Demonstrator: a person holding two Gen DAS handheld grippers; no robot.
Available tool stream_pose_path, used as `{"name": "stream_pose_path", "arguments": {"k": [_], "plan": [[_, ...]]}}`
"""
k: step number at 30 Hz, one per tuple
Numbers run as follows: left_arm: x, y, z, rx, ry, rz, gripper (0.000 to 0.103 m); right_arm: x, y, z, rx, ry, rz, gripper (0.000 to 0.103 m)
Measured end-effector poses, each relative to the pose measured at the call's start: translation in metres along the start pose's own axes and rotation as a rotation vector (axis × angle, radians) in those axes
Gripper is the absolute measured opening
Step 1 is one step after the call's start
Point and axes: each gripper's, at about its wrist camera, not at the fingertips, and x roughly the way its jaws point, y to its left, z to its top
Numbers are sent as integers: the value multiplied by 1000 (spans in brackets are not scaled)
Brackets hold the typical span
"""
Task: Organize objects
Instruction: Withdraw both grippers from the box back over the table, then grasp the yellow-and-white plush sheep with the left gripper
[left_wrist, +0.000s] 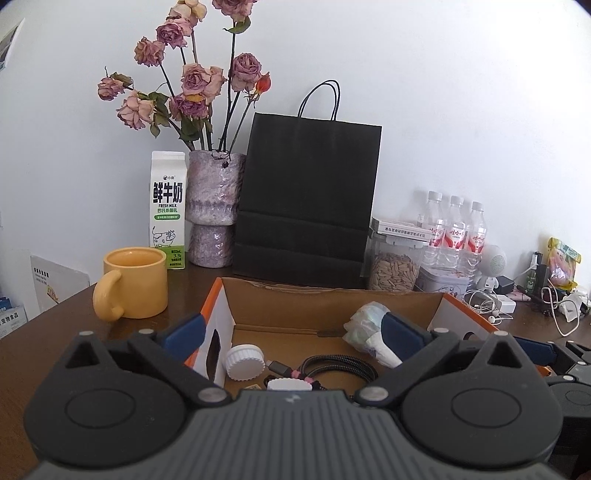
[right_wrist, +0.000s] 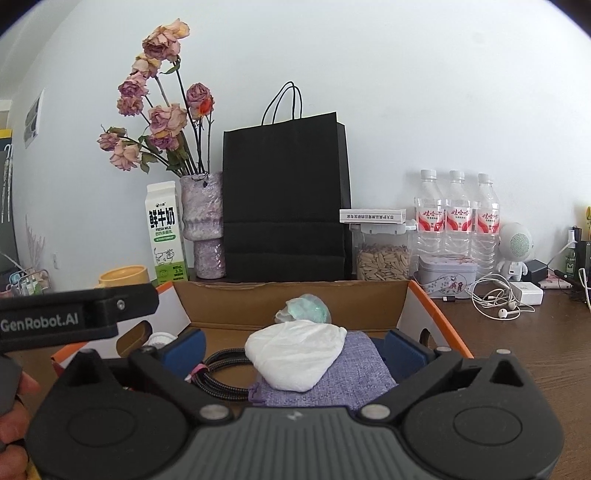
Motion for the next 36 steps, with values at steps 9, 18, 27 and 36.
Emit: {"name": "stream_pose_path", "arguments": {"k": [9,18,27,36], "plan": [[-5,2,-2,2,-11,6,103,-10,2,-1,-3,-8,12,103],[-24,5,-10,4,-26,42,103,-32,1,-5,-37,-27,9,103],[-54,8,-12,-17,0,34,103,-60,-9,-23,-68,18,2,103],[-79,19,-18,-26,79,26,103,-92,-22,-42,-103,90,7,103]]}}
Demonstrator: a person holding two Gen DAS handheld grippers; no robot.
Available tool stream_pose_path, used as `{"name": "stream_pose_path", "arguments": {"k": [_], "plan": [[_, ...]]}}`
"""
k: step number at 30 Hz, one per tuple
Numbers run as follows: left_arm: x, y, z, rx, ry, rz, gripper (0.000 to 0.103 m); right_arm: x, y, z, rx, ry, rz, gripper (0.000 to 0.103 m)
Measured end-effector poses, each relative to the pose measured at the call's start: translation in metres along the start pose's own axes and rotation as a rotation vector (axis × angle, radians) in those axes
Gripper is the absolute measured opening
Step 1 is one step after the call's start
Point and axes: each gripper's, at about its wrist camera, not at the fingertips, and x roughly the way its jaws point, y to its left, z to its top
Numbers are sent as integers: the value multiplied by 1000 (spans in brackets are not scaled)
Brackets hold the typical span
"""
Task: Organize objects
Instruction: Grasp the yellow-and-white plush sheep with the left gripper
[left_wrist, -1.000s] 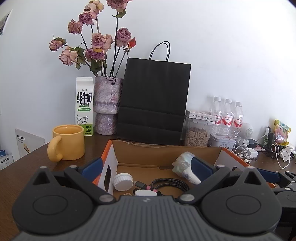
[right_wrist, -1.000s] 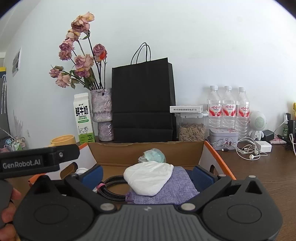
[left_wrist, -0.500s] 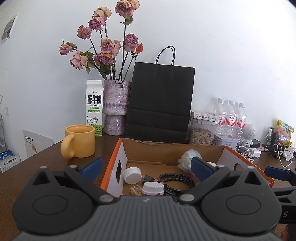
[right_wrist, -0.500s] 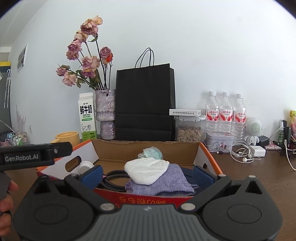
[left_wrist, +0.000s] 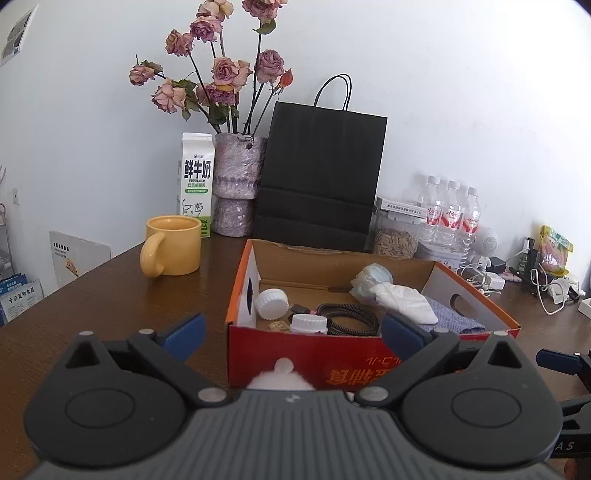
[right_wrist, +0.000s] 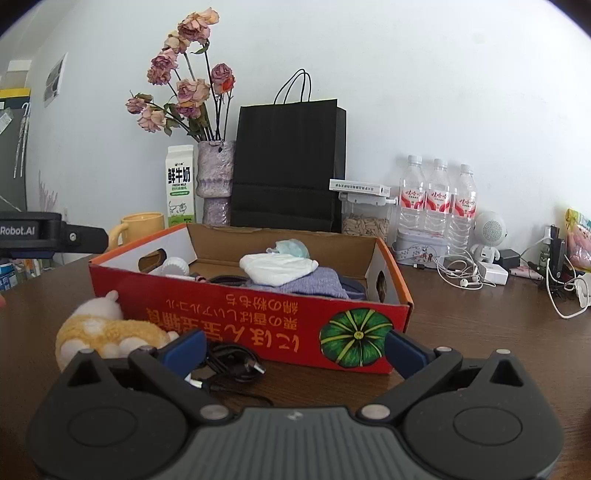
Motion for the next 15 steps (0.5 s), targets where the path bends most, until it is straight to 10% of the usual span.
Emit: {"name": "stream_pose_path", "arguments": {"k": [15], "plan": [[-38,15,-9,17,52,50,103,-1,15,-16,-131,170,48,99]]}}
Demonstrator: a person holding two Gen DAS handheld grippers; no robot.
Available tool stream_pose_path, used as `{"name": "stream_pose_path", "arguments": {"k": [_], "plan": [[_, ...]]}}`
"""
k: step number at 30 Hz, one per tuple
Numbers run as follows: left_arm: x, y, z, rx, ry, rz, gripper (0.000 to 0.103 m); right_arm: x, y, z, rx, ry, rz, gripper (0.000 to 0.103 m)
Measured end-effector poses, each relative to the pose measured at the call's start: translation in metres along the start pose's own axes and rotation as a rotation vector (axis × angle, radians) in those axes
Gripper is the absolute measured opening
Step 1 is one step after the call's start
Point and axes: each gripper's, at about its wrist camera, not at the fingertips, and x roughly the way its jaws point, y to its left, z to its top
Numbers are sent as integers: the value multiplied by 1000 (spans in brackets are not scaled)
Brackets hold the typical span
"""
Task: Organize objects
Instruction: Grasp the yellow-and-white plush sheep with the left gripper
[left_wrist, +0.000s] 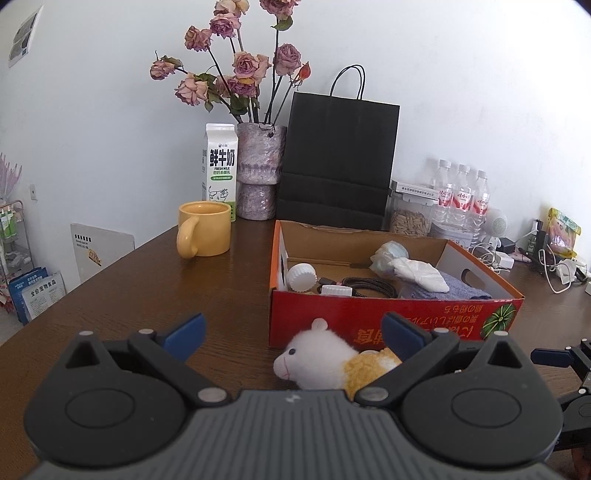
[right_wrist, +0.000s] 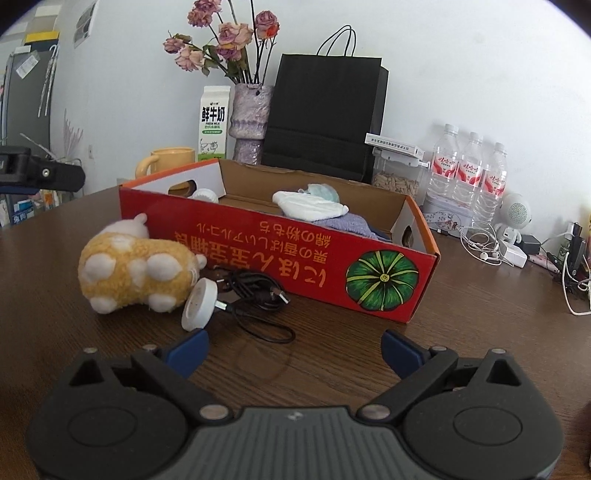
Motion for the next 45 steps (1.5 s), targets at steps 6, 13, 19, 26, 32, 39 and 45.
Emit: {"name": "stream_pose_path", "arguments": {"k": [6,13,19,26,32,39,45], "plan": [[5,-5,-9,-9,71,-23,103,11,2,4,5,31,-2,98],[23,-18,-14,-64,140,-65,103,18,8,6,-10,63,-21,98],[52,-20,-9,-197,212,-31,103,20,10,6,-18,71,-26,98],[68,-2,-18,-327,295,-108,80,21,7,6,-2,76,-22,98],[57,7,-14,-295,297,-151,66,22,8,6,-4,80,-19,98],[49,31,-8,-199,317,-177,66,19,8,5,1,78,-6,98],[42,38,-3,-212,300,-164,97,21,10,5,3,89,-9,98]]}}
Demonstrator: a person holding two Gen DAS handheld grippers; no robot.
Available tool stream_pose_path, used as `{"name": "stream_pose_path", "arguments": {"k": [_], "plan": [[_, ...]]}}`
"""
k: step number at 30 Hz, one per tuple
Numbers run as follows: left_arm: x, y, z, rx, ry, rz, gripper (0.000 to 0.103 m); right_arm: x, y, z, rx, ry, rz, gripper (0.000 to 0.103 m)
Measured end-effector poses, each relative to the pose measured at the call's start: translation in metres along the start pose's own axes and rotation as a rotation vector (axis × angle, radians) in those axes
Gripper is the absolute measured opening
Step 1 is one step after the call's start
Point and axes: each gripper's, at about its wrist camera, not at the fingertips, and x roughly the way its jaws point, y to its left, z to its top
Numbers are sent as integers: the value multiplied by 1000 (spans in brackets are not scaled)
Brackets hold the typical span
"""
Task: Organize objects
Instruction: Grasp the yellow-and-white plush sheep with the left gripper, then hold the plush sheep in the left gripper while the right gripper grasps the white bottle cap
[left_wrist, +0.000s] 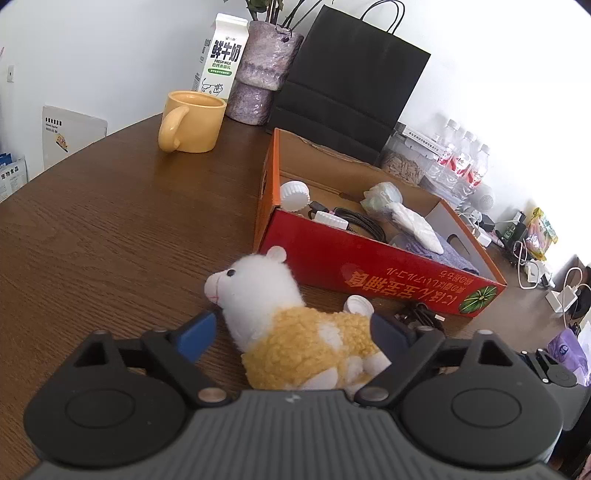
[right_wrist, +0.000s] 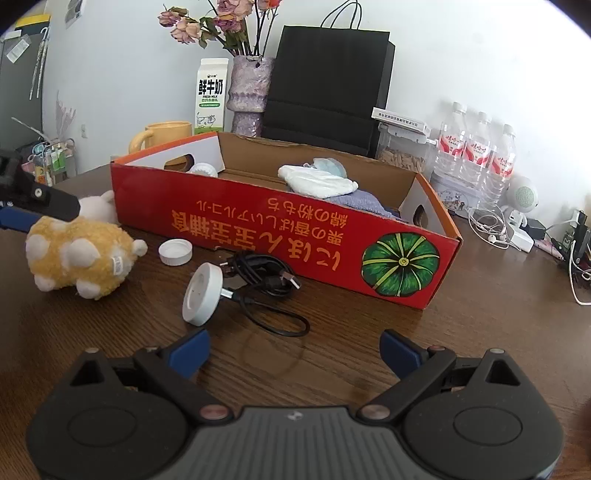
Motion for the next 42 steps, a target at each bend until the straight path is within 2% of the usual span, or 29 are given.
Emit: {"name": "stream_pose_path", "arguments": {"k": [2,4,11,20,24,32,42], "plan": [[2,-7,-1,-3,7,-21,103,1,1,0,3,5,-4,98],[6,-16,-3,-12,9,-12,103,1,1,0,3,9,-7,98],[28,-41,-13,16,23,164,103,2,-2,-1,23,16,-24,98],[43,-43,-24,30,27,203,103,3,-4,-1,40,19,-25,98],[42,-41,-25,39,11,193,103,2,-5,-1,46,18,-31,98],[36,-38,-28,75,-8,155,96,3,-5,-1,53,22,-49,98],[20,-23,-31,129,-23,100,96,0,-3,-3,52,21,-73,99]]}}
